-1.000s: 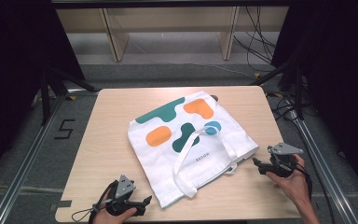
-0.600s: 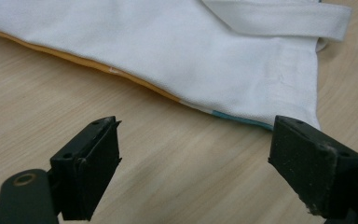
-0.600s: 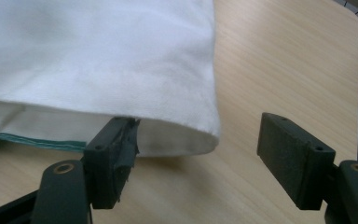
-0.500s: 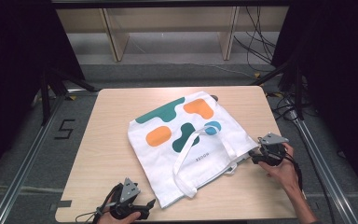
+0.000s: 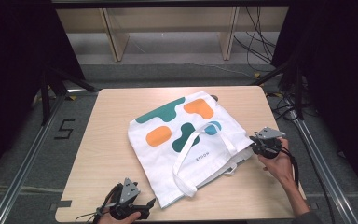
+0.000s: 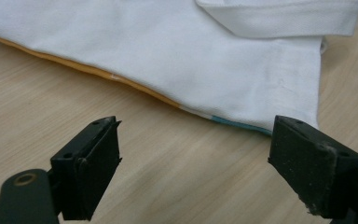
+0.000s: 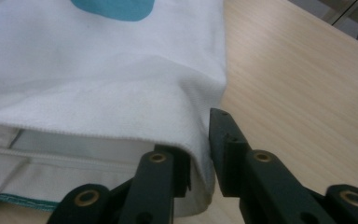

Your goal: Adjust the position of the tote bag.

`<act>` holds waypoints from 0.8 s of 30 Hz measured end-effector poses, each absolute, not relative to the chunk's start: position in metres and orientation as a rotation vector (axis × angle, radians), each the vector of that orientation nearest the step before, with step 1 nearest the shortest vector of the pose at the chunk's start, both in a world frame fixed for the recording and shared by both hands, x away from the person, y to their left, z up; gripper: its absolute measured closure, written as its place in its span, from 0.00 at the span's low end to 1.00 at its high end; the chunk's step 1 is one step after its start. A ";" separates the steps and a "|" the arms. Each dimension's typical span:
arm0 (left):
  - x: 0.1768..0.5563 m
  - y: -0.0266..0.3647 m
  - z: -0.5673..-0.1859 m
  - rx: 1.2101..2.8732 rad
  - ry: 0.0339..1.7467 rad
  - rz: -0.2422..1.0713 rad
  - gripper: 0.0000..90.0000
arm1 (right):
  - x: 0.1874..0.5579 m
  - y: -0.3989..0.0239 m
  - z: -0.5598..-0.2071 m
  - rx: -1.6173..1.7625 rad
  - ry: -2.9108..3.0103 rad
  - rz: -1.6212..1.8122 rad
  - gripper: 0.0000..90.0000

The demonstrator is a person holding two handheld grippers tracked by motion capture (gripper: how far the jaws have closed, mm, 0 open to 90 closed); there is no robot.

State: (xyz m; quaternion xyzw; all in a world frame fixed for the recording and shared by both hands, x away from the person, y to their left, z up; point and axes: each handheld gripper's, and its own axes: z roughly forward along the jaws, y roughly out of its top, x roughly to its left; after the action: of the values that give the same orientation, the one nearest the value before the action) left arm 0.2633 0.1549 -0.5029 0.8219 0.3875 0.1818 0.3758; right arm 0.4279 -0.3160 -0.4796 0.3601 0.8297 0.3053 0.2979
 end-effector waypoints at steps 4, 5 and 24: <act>0.262 0.155 -0.502 2.134 0.969 0.470 0.17 | 0.422 -0.312 -0.478 0.978 2.221 0.839 0.92; 0.260 0.156 -0.500 2.142 0.960 0.461 0.17 | 0.418 -0.310 -0.477 1.011 2.229 0.872 0.92; 0.263 0.152 -0.507 2.193 0.956 0.474 0.17 | 0.389 -0.297 -0.462 0.966 2.268 0.920 0.92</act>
State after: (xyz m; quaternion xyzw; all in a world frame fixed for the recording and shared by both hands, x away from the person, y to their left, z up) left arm 0.2630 0.1519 -0.5069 0.8443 0.3681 0.1824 0.3441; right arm 0.3886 -0.2966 -0.4616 0.3554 0.8339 0.3385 0.2524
